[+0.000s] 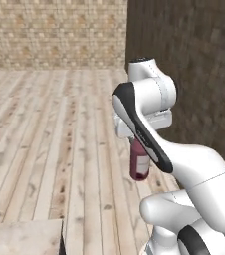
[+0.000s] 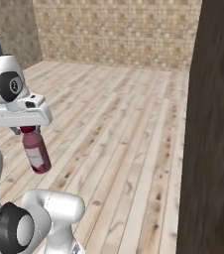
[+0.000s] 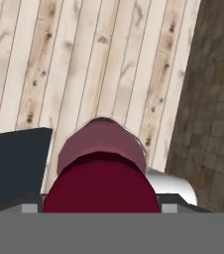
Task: There is a wine glass and glass cup on the dining counter. Place the wine bottle next to the wine glass and the juice bottle next to the glass cup.
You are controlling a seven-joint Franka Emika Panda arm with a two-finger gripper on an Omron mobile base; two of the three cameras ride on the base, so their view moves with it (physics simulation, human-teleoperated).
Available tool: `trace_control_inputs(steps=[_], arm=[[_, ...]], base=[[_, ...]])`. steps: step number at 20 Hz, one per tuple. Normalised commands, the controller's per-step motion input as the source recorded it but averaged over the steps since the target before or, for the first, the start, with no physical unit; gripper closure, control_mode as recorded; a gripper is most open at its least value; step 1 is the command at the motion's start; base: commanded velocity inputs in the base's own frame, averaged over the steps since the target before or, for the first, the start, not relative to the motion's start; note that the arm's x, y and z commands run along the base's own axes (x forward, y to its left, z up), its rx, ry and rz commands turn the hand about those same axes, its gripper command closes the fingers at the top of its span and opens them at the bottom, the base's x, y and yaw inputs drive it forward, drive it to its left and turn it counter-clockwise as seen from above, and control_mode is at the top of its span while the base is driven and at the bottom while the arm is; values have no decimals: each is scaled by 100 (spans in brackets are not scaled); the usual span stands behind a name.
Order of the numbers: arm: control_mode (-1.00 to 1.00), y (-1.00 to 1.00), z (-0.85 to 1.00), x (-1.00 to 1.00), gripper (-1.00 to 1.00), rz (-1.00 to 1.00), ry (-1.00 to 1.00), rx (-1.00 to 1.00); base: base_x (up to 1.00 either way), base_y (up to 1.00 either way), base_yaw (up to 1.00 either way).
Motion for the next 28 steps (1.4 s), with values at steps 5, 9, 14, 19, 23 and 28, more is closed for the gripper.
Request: trace_control_inputs(steps=[5,9,14,19,23,28], arm=[[100,0,0,0,100,0,0,0],[100,0,0,0,100,0,0,0],[100,0,0,0,100,0,0,0],[100,0,0,0,100,0,0,0],[100,0,0,0,100,0,0,0],[100,0,0,0,100,0,0,0]], base=[[63,-12,45],[56,-11,54],[52,-9,60],[47,-8,66],[45,-10,64],[46,-17,53]])
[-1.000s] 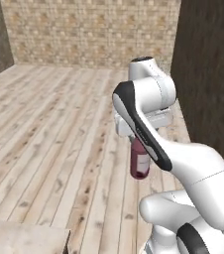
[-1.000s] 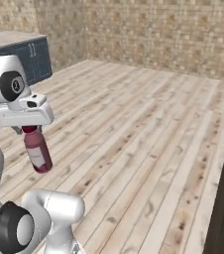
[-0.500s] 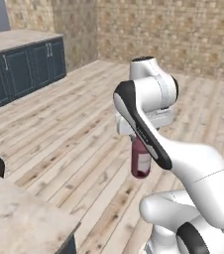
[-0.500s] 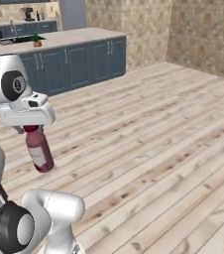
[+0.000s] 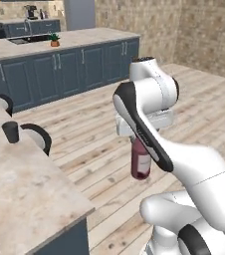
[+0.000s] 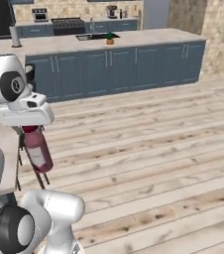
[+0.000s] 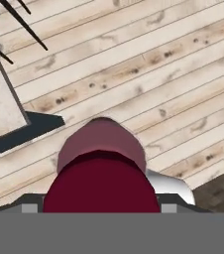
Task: There is a wine glass and glass cup on the dining counter. Place the wine bottle next to the wine glass and the juice bottle next to the glass cup.
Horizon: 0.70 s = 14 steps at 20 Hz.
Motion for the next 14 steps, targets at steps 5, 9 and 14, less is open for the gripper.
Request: trace_control_inputs(steps=[5,9,14], arm=[[100,0,0,0,100,0,0,0],[100,0,0,0,100,0,0,0],[100,0,0,0,100,0,0,0]], base=[[49,-21,46],[52,-30,33],[55,-34,26]])
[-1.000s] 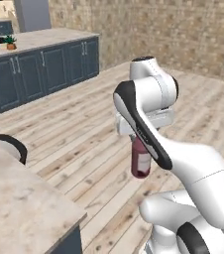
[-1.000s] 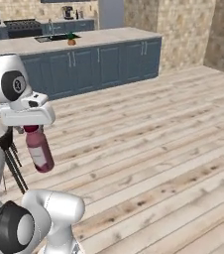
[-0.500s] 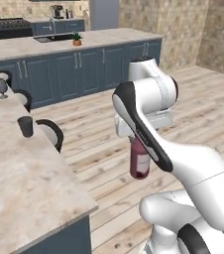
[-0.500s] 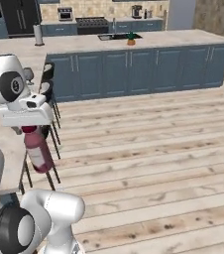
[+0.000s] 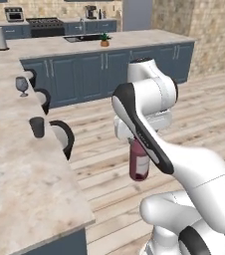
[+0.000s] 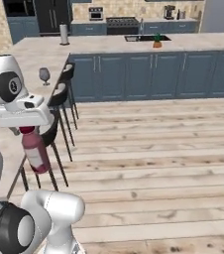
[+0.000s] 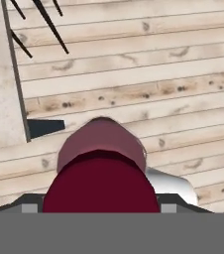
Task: There is a wine glass and glass cup on the dining counter. Place the wine bottle next to the wine glass and the juice bottle next to the glass cup.
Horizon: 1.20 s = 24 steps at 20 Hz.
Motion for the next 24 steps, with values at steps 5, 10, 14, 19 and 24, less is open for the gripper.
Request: trace_control_inputs(steps=[5,10,14,19,24], arm=[[100,0,0,0,100,0,0,0],[100,0,0,0,100,0,0,0],[100,0,0,0,100,0,0,0],[100,0,0,0,100,0,0,0],[100,0,0,0,100,0,0,0]], base=[[55,-37,21],[56,-41,14],[60,-32,18],[64,-22,24],[64,-2,41]])
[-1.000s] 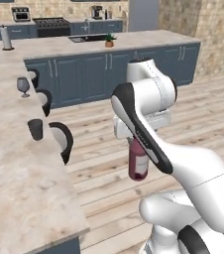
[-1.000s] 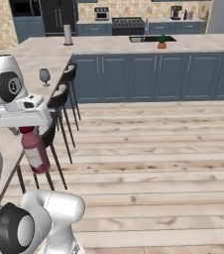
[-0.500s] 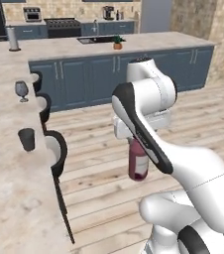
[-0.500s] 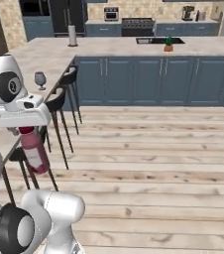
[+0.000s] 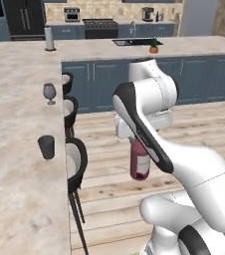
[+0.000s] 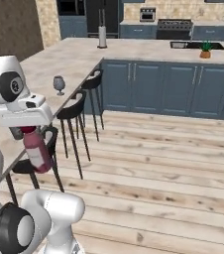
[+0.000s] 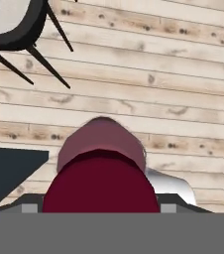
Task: There is a wine glass and glass cup on the dining counter. Place the wine bottle next to the wine glass and the juice bottle next to the glass cup.
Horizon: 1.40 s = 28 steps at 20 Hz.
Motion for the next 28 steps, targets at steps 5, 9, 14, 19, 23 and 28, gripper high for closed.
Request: trace_control_inputs(steps=[5,9,14,19,23,28], arm=[[100,0,0,0,100,0,0,0],[100,0,0,0,100,0,0,0],[100,0,0,0,100,0,0,0],[100,0,0,0,100,0,0,0],[100,0,0,0,100,0,0,0],[100,0,0,0,100,0,0,0]], base=[[58,-11,40],[50,-21,33],[35,-17,19],[35,-5,15],[23,10,8],[12,15,7]])
